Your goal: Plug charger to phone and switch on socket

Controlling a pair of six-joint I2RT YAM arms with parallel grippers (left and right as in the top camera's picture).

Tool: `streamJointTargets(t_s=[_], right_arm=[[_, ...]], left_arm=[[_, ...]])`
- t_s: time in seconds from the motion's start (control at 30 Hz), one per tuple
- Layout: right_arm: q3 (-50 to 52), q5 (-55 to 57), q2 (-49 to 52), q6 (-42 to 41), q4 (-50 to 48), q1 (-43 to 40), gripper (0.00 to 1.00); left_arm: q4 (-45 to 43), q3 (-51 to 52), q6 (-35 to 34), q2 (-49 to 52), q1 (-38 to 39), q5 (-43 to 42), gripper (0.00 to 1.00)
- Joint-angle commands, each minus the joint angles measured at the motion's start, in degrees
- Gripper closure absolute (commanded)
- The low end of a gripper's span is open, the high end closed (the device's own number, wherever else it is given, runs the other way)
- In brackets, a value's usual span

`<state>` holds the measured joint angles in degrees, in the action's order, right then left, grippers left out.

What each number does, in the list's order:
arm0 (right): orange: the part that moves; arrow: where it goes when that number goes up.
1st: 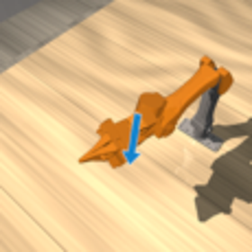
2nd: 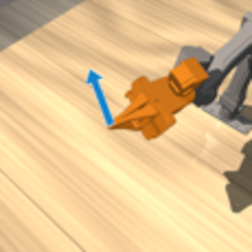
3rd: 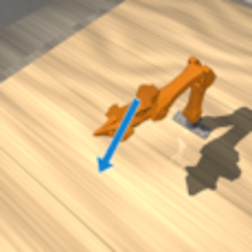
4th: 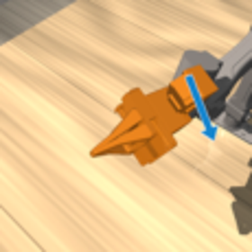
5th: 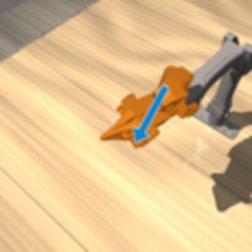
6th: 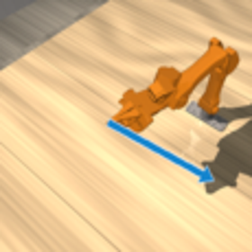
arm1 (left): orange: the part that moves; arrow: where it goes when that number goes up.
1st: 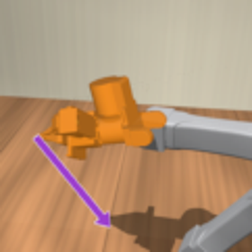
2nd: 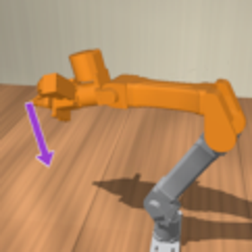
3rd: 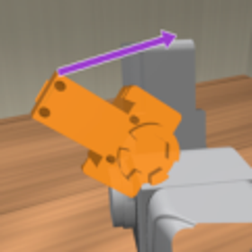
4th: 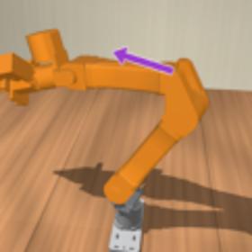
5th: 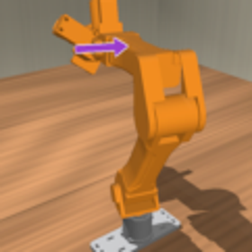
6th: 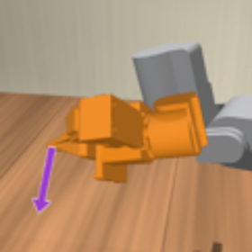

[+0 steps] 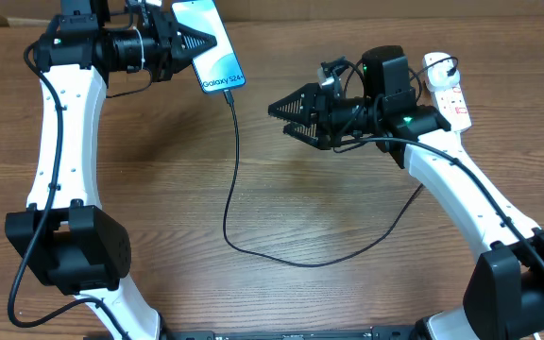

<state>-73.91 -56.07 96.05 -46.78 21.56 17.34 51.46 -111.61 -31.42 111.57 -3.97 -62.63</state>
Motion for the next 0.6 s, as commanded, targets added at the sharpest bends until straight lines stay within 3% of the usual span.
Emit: streamJointTargets(t_s=[0.0,0.3,0.57], right_arm=[[-0.3,2.1,-1.5,8.7,2.6,-1.3,0.28],[-0.3,4.4,-1.5,14.1,12.3,-4.8,0.28],[-0.3,4.6,-1.5,16.1,15.3,-4.9,0.29]], left_arm=[[1.5,-1.0,4.1,2.0,1.4,3.7,0.96],[1.2,-1.0,7.3,12.4,7.4,6.3,0.96],[-1.6,-1.0,9.8,20.1,9.9,6.3,0.96]])
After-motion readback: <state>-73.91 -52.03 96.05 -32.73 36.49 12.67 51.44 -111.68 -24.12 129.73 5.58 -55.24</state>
